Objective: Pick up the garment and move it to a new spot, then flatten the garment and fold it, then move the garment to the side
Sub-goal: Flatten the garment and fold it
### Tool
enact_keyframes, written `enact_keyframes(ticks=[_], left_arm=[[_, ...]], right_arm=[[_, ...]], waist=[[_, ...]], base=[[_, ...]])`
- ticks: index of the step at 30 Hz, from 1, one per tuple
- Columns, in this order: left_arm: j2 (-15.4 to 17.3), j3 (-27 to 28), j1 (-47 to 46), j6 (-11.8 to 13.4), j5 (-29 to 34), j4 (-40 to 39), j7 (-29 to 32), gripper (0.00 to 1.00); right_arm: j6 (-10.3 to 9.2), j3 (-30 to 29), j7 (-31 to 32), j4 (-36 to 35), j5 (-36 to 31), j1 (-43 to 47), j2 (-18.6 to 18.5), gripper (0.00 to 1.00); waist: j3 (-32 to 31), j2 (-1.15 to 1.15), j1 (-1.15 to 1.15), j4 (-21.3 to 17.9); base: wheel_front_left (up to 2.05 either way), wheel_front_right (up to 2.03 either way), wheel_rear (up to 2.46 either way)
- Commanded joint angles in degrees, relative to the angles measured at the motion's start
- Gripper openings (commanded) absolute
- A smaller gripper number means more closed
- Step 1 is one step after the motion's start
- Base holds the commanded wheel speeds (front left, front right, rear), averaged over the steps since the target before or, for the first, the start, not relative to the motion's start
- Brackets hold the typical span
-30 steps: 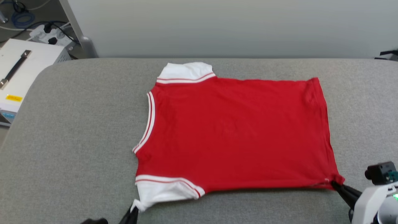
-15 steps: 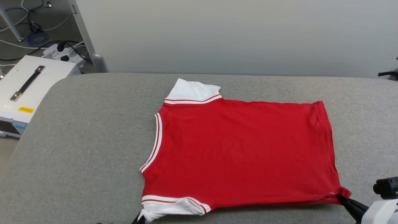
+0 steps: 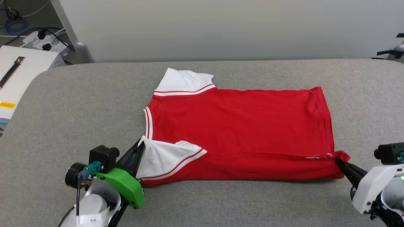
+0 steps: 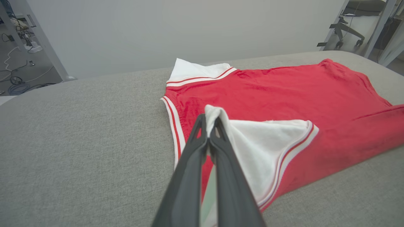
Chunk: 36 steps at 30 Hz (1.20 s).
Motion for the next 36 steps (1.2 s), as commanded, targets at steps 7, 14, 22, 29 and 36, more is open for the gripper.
enact_keyframes(ticks=[7,14,22,29,36], left_arm=[[1.31,-4.21,-11.02,-0.36,-1.26,8.89,-1.66,0.00],[1.04,-8.76,-18.66,-0.37,-4.01,18.16,-3.93,0.00],[-0.61,-14.64,-21.94,-0.38,-7.50,26.41,-5.12,0.00],[-0.97,-18.58,-23.40,-0.38,-11.26,29.58,-5.44,0.51],[-0.43,-15.45,-22.36,-0.38,-9.66,26.84,-5.45,1.00]], right_arm=[[-0.03,0.39,0.82,4.55,-1.64,-8.26,2.89,0.00],[-0.03,2.64,-0.21,11.45,-2.07,-15.18,4.92,0.00],[-0.03,7.05,-0.97,19.41,-1.92,-19.52,6.74,0.00],[-0.03,10.53,-3.92,21.52,2.15,-20.25,6.65,0.49],[-0.03,10.53,-8.94,17.51,4.62,-17.81,3.94,1.00]], waist=[[6.55,0.00,0.00,-1.94],[10.51,0.00,0.00,-2.13],[13.24,0.00,0.00,-2.22],[12.54,0.00,0.00,-1.80],[9.58,0.00,0.00,-1.18]], base=[[0.00,0.00,0.00],[0.00,0.00,0.00],[0.00,0.00,0.00],[0.00,0.00,0.00],[0.00,0.00,0.00]])
